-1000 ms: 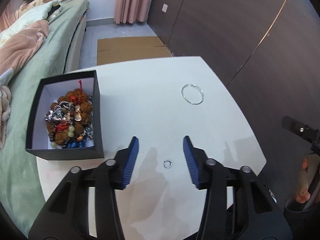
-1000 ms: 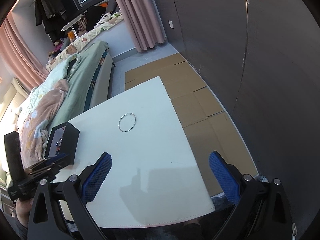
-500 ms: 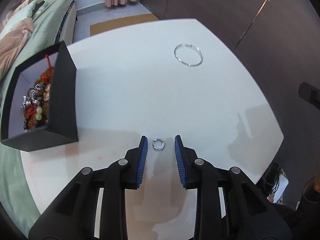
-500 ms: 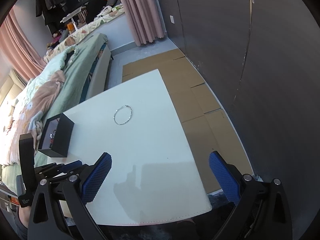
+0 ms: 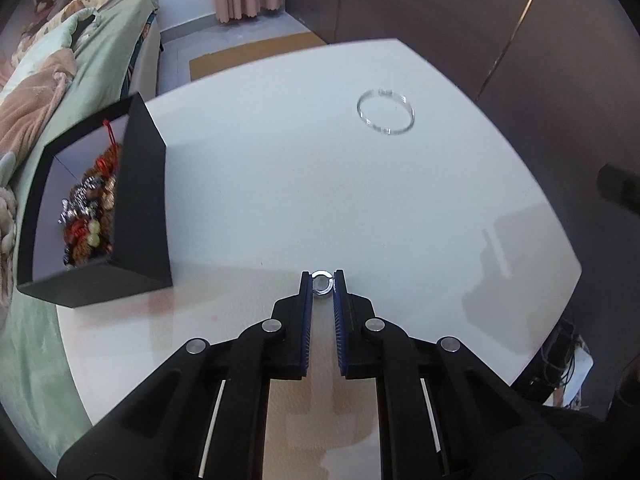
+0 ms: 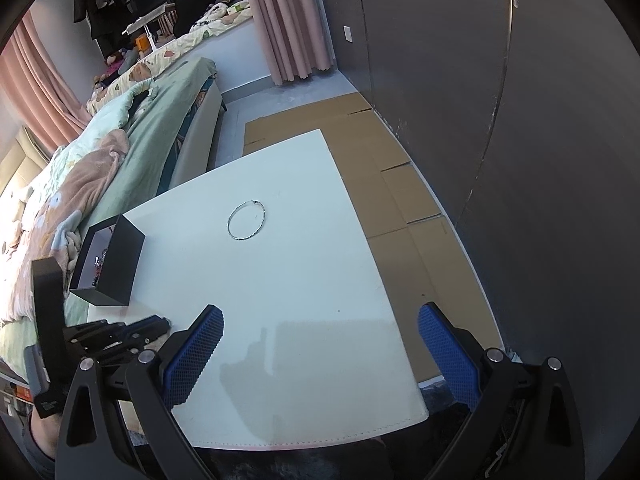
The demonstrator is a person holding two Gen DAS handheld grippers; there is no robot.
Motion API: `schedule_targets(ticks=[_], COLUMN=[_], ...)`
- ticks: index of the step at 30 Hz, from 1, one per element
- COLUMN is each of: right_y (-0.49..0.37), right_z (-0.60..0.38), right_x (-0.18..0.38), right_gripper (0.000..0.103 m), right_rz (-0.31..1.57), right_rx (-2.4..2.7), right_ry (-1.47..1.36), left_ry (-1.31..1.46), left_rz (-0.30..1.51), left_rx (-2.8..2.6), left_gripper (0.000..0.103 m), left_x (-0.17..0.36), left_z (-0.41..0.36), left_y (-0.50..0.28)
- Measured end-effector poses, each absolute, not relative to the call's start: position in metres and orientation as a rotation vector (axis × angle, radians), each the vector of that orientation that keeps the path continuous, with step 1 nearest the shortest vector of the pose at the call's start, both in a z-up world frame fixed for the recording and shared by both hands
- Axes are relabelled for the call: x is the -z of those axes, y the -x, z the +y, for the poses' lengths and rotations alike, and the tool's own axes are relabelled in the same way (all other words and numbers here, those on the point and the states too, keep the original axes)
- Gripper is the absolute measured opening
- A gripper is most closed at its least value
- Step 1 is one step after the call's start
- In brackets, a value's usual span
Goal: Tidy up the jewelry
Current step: 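Hold the silver ring in the left tool while the right tool reaches the silver hoop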
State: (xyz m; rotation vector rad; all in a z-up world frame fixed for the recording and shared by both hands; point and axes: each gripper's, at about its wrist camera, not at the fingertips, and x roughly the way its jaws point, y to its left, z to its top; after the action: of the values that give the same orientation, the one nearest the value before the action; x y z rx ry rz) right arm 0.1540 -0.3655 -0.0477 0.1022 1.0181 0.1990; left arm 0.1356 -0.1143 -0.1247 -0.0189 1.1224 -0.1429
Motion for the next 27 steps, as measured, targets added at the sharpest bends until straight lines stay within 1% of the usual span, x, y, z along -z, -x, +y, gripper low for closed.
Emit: schedule_targets(ticks=[7,9,10,12,14,18,20,22,23,27], right_y=[-0.167,-0.175,-0.178,-0.188,-0.197,-0.217,-0.229,-0.243,-0.248,-0.269], right_z=[-0.354,-0.352,-0.350,-0.349,-0.348,-0.345,-0.343,-0.340,-0.338,-0.324], right_x=[0.056,0.062,0.064,0.069,0.073,0.081,0.087,0.095,0.099,0.107], right_gripper=[0.095,0.094,0.090,0.087,0.078,0.068,0.052,0.045,0.043,0.040], right_rz=[1.039,1.054,1.062,1.075,1.086,1.102,1.114,1.137,1.143,1.145], right_rx=[-0.192,-0.186,-0.185,-0.184,-0.185,-0.184,-0.181,-0.174,-0.167,-0.160], right_ry=[-0.099,-0.103,-0.105,-0.126,-0.163,-0.222,-0.257,-0.293,-0.300,-0.312], left_ry=[0.086,0.105,0.113,0.132,0.149,0.173,0.185,0.201,0.210,0.247], left_rz=[1.070,1.048,1.040,1.031,1.025,1.011,1.006,1.003,1.001,0.987], left_rx=[0.125,0.114,0.113,0.112,0.111,0.119,0.123,0.130,0.137,0.156], left_gripper=[0.011,0.011,0.011,0.011,0.011,0.011,0.011,0.011,0.011,0.011], left_x=[0.108,0.101,0.098,0.095,0.094,0.090,0.090,0.089,0.089,0.086], left_z=[-0.096,-0.088,-0.085,-0.080,-0.075,-0.067,-0.064,-0.060,-0.058,-0.051], left_y=[-0.144,-0.147,-0.150,-0.156,-0.161,-0.172,-0.178,-0.184,-0.187,-0.198])
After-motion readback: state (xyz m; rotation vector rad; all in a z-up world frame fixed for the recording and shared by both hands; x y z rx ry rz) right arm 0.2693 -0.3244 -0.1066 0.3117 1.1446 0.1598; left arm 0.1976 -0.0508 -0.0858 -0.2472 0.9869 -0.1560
